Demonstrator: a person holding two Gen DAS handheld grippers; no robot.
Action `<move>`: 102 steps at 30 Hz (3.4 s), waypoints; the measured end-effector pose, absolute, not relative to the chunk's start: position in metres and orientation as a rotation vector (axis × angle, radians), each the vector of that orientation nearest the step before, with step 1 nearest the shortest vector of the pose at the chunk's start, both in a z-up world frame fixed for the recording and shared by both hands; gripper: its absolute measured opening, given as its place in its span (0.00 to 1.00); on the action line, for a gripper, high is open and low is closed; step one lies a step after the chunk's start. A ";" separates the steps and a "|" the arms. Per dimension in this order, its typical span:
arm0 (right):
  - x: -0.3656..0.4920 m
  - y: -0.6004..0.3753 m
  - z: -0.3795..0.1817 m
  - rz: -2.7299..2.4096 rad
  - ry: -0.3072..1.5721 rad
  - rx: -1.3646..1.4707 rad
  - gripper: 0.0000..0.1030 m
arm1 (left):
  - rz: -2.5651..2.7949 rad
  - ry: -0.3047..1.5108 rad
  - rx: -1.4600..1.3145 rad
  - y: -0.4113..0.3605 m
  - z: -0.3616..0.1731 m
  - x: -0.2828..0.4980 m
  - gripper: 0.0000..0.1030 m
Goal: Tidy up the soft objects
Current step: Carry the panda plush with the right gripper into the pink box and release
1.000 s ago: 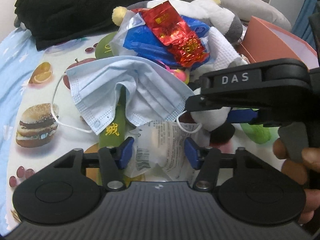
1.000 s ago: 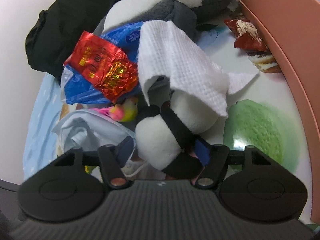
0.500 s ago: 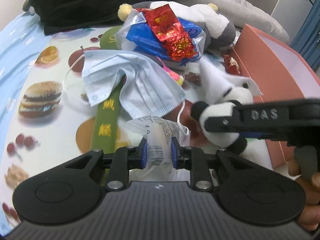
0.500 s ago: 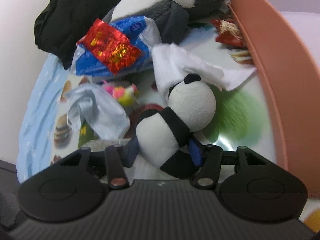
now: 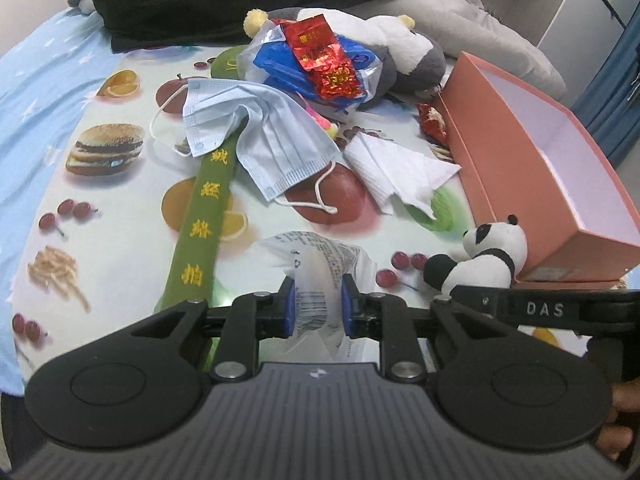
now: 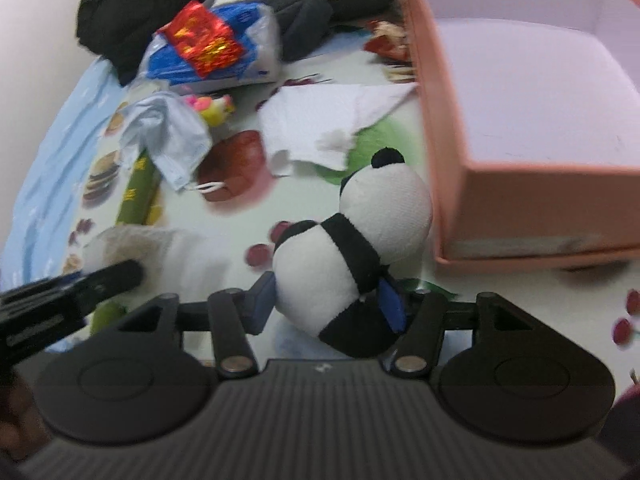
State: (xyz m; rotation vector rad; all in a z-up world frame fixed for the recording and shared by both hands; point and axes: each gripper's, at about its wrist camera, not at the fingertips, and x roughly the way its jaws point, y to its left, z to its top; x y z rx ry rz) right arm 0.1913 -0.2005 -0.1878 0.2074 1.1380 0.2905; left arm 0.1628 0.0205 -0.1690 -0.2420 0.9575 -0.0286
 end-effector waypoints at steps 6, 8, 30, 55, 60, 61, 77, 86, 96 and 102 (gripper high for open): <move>0.184 -0.212 -0.188 0.224 1.087 0.357 0.73 | -0.023 0.997 -0.273 0.025 -0.172 0.153 0.25; 0.183 -0.213 -0.190 0.190 1.065 0.402 0.73 | -0.022 1.009 -0.277 0.027 -0.175 0.155 0.25; 0.191 -0.203 -0.182 0.236 1.076 0.319 0.48 | -0.016 0.978 -0.243 0.031 -0.139 0.206 0.25; 0.150 -0.246 -0.067 0.284 0.719 0.235 0.48 | -0.168 0.794 -0.318 0.011 -0.052 0.191 0.25; 0.161 -0.268 -0.040 0.256 0.643 0.201 0.48 | -0.214 0.741 -0.298 -0.016 -0.022 0.212 0.25; 0.163 -0.274 -0.035 0.247 0.628 0.199 0.48 | -0.225 0.729 -0.290 -0.023 -0.016 0.215 0.25; 0.210 -0.379 -0.029 0.036 0.681 0.191 0.48 | -0.419 0.836 -0.259 -0.149 -0.007 0.299 0.25; 0.227 -0.411 -0.083 -0.007 0.826 0.211 0.48 | -0.442 1.001 -0.179 -0.208 -0.062 0.339 0.25; 0.238 -0.430 -0.123 -0.031 0.917 0.253 0.50 | -0.442 1.062 -0.126 -0.227 -0.092 0.353 0.27; 0.234 -0.431 -0.117 -0.014 0.900 0.267 0.56 | -0.440 1.024 -0.135 -0.217 -0.082 0.351 0.46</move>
